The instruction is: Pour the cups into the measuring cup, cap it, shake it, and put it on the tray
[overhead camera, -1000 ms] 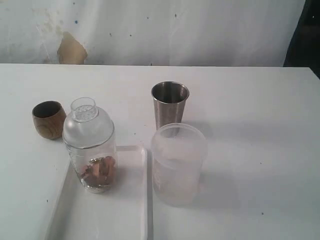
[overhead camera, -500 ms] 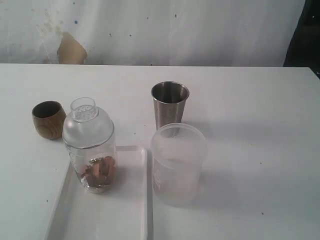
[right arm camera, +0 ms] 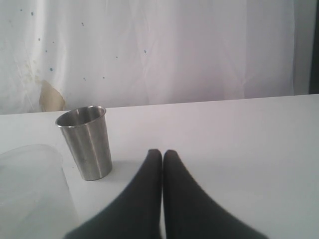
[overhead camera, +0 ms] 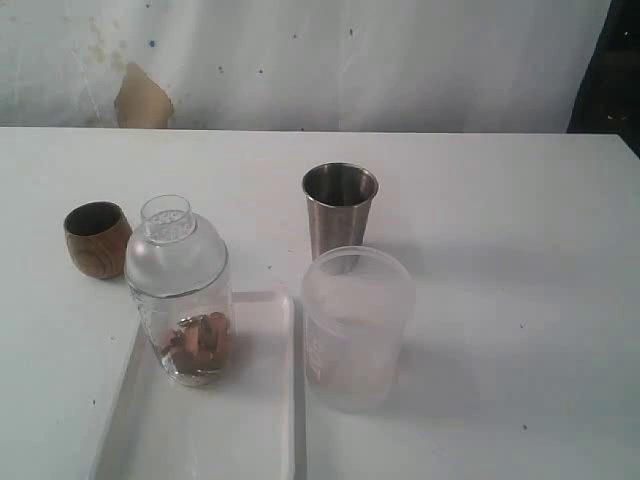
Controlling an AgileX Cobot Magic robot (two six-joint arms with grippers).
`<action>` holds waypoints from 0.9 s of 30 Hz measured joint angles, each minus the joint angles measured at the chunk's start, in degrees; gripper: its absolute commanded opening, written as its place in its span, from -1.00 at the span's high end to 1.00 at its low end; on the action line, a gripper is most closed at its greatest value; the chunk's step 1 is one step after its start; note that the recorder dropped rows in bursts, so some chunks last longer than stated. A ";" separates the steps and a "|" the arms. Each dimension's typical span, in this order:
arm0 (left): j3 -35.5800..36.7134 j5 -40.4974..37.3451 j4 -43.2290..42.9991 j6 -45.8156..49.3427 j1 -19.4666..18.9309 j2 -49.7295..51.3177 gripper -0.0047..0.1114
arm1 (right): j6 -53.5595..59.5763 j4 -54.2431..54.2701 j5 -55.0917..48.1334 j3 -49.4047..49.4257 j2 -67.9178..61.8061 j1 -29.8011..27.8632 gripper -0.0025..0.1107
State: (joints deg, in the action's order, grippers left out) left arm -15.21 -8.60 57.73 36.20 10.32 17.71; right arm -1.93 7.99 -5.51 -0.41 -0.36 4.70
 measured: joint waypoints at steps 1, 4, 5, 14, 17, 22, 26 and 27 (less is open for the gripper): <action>0.69 0.65 -1.39 -0.09 0.00 -0.98 0.92 | 0.00 0.00 0.00 0.00 0.00 0.00 0.96; 3.16 1.64 -9.86 -3.42 0.00 -4.62 0.92 | 0.00 0.00 0.00 0.00 0.00 0.00 0.96; 4.20 1.77 -14.78 -6.75 0.00 -6.00 0.92 | 0.00 0.00 0.00 0.00 0.00 0.00 0.96; 14.97 3.35 -57.03 -40.76 -1.69 -17.39 0.92 | 0.00 0.00 0.00 0.00 0.00 0.00 0.96; 14.97 -0.73 -57.26 -40.52 -4.82 -17.39 0.92 | 0.00 0.00 0.00 0.00 0.00 0.00 0.96; 14.97 -4.73 -57.26 -40.52 -5.62 -17.39 0.92 | 0.00 0.00 0.00 0.00 0.00 0.00 0.96; 14.97 -4.84 -57.26 -40.52 -5.62 -17.39 0.92 | 0.00 0.00 0.00 0.00 0.00 0.00 0.96; 14.97 -4.84 -57.26 -40.52 -5.62 -17.39 0.92 | 0.00 0.00 0.00 0.00 0.00 0.00 0.96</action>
